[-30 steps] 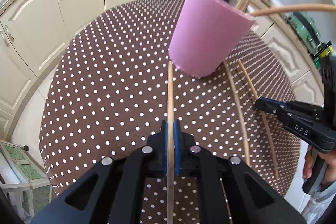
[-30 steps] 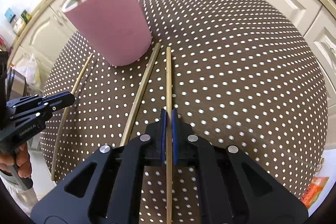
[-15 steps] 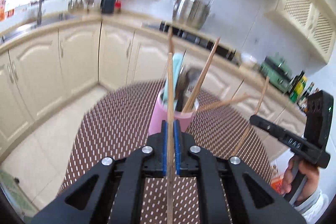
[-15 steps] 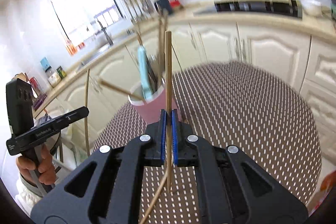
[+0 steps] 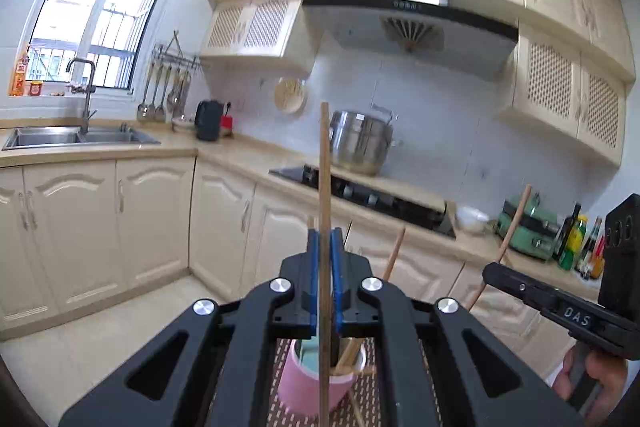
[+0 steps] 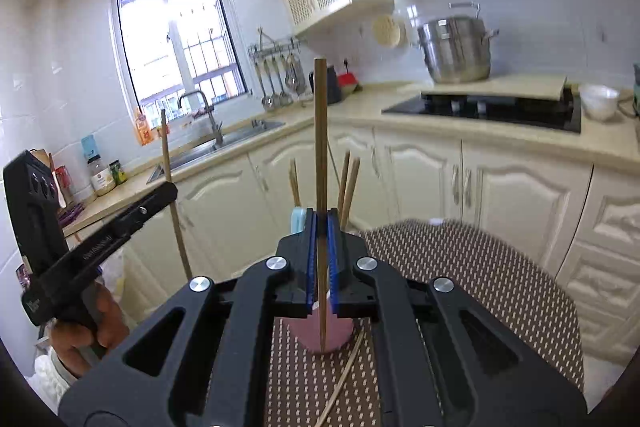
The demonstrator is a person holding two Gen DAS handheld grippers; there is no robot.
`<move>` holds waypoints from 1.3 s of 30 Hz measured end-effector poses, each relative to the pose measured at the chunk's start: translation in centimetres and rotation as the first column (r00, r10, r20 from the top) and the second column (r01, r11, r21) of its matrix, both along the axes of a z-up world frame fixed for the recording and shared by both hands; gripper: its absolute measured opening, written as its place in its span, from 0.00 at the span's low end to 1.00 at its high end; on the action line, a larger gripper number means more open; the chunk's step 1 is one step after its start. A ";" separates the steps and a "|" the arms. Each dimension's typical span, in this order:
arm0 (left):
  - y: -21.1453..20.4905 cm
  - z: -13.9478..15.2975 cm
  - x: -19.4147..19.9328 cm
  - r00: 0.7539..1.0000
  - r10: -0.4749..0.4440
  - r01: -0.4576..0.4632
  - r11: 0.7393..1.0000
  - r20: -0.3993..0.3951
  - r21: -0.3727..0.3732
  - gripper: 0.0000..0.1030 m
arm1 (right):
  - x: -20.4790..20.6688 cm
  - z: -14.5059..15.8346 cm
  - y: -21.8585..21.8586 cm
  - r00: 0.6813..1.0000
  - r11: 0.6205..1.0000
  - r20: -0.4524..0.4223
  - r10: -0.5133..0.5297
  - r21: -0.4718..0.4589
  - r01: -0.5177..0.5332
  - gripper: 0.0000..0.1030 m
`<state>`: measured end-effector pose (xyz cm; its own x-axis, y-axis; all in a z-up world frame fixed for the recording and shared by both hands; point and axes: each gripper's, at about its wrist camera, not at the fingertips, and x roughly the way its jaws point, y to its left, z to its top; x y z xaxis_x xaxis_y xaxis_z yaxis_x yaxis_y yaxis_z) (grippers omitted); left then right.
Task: Organize utensils
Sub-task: 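Lift both chopsticks upright and lower them into the pink cup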
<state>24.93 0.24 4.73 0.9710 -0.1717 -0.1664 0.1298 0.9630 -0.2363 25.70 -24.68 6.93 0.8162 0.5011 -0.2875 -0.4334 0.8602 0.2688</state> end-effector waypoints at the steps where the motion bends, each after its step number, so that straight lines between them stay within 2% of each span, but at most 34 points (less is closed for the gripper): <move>1: -0.2 0.1 0.3 1.000 0.008 -0.008 1.000 0.024 0.000 0.06 | 0.3 0.2 0.0 1.000 1.000 0.009 0.001 0.002 -0.001 0.05; 5: -0.8 0.3 1.4 0.995 0.029 -0.028 1.000 0.096 -0.008 0.06 | 1.1 1.0 0.3 0.998 1.000 0.057 -0.003 0.010 0.003 0.05; 9: -1.1 0.2 3.0 0.992 0.031 -0.030 0.999 0.123 -0.011 0.06 | 1.9 1.4 0.8 0.996 1.000 0.091 0.007 0.020 -0.009 0.05; 17: -1.4 -1.3 4.8 0.987 0.034 -0.031 0.999 0.159 -0.015 0.06 | 3.9 -0.9 2.2 0.998 0.999 0.055 0.032 -0.013 -0.031 0.05; 25: -1.8 -3.4 5.5 0.992 0.016 -0.019 1.000 0.122 0.023 0.06 | 4.5 -2.9 3.0 0.999 0.998 0.002 0.052 -0.027 -0.052 0.05; 31: -1.9 -5.2 4.9 0.996 -0.026 0.020 0.998 0.085 0.062 0.06 | 4.3 -3.7 3.5 0.998 0.997 -0.015 0.061 -0.048 -0.062 0.05; 35: -1.6 -6.3 4.9 0.998 -0.055 0.053 0.997 0.038 0.058 0.06 | 4.2 -4.1 3.6 0.998 0.997 -0.033 0.057 -0.045 -0.059 0.06; 38: -1.5 -6.7 4.7 0.997 -0.073 0.072 0.995 0.006 0.062 0.09 | 4.0 -4.5 3.7 0.997 0.997 -0.048 0.057 -0.044 -0.059 0.06; 39: -1.4 -6.8 4.6 0.997 -0.073 0.073 0.996 0.001 0.058 0.19 | 4.0 -4.5 3.7 0.997 0.997 -0.051 0.057 -0.043 -0.059 0.06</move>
